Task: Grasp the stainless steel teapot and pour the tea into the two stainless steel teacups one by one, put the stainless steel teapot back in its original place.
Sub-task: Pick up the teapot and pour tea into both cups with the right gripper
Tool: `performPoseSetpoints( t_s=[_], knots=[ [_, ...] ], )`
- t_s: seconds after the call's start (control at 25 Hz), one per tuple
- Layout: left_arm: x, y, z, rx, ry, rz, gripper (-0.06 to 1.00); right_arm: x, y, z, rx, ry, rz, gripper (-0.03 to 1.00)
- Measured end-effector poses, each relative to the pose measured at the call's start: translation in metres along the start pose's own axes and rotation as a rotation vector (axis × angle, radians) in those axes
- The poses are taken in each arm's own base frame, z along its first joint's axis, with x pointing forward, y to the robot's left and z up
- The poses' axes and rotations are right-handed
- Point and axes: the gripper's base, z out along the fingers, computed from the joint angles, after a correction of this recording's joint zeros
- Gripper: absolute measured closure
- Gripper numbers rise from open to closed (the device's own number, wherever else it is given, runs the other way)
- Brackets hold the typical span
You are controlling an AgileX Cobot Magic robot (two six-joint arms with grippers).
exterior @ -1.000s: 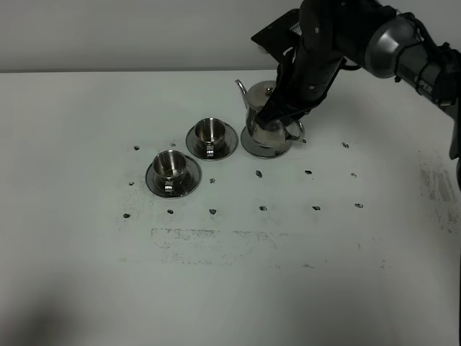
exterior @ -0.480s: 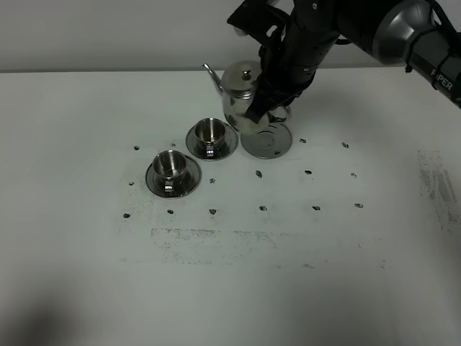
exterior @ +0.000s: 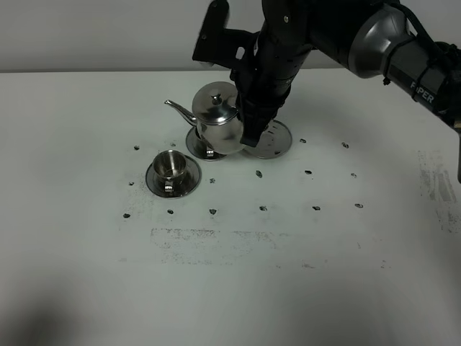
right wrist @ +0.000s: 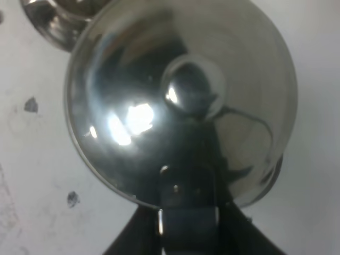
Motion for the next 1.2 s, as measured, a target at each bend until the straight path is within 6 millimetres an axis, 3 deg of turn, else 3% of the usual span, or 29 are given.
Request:
performPoseSetpoints(
  t_s=[0.28,0.64,1.04,1.2],
  knots=[
    [0.000,0.000,0.000,0.000,0.000,0.000,0.70,-0.006,0.008,0.000,0.001,0.023,-0.121,0.74],
    [0.000,0.000,0.000,0.000,0.000,0.000,0.70,-0.011,0.021,0.022,-0.027,0.099,-0.182,0.74],
    [0.000,0.000,0.000,0.000,0.000,0.000,0.70,-0.015,0.027,0.023,0.015,0.158,-0.247,0.74],
    [0.000,0.000,0.000,0.000,0.000,0.000,0.70,-0.013,0.028,0.038,-0.001,0.189,-0.256,0.74]
  ],
)
